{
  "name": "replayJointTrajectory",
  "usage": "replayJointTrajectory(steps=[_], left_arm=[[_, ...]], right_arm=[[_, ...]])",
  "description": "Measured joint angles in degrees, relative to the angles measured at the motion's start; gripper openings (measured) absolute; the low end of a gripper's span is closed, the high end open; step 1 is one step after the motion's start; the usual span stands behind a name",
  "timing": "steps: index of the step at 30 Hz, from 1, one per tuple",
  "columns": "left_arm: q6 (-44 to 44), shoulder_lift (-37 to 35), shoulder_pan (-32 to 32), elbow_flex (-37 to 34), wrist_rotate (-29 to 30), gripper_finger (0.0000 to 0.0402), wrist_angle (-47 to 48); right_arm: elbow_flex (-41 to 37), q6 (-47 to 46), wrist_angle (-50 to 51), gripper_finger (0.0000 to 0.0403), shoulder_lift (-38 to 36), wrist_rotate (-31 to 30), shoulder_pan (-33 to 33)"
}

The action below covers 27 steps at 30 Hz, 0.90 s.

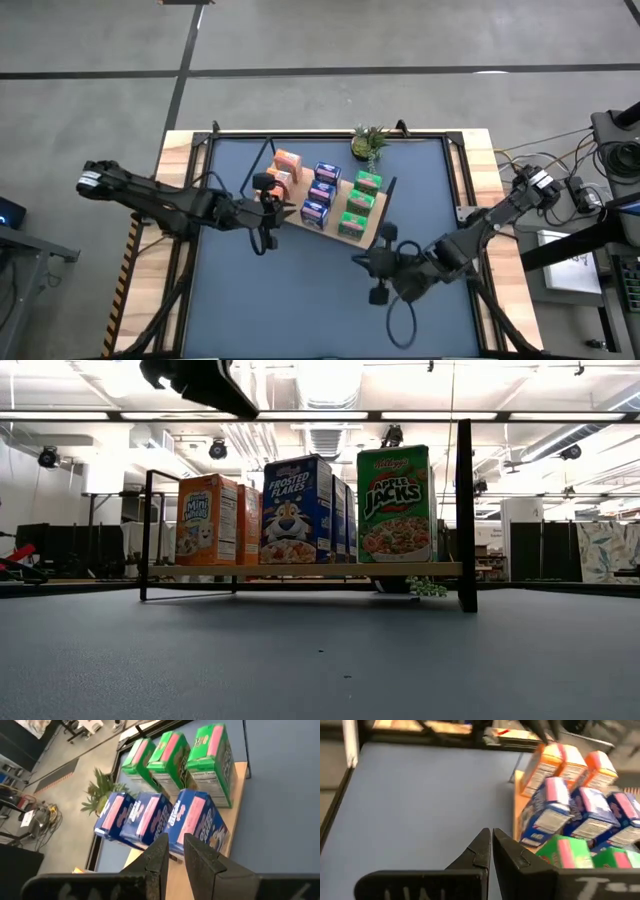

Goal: Stack cereal on shelf
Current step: Return to Home Position

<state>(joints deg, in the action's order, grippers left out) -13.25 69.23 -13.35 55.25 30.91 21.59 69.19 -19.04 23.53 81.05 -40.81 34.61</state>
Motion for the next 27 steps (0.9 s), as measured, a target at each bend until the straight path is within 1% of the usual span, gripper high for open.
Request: replayJointTrajectory(steps=[3,8,12,20,27], left_arm=[[0.27,-0.95,-0.02,-1.43,0.14,0.0042,-0.37],[0.28,-1.79,-0.02,-3.00,0.16,0.0042,-1.45],[0.27,-1.79,-0.02,-3.07,0.16,0.0042,-1.55],[-0.14,-1.79,-0.02,-3.15,0.16,0.0042,-1.47],[-0.14,-1.79,-0.02,-3.22,0.16,0.0042,-1.46]], right_arm=[[2.22,-1.50,0.21,0.0009,-0.25,2.48,-4.21],[6.49,2.02,0.12,0.0009,0.28,12.44,-12.77],[9.59,5.78,1.33,0.0009,1.22,16.28,-18.13],[11.30,10.32,2.39,0.0009,3.22,21.32,-24.41],[11.14,11.80,3.78,0.0009,4.47,21.70,-26.19]])
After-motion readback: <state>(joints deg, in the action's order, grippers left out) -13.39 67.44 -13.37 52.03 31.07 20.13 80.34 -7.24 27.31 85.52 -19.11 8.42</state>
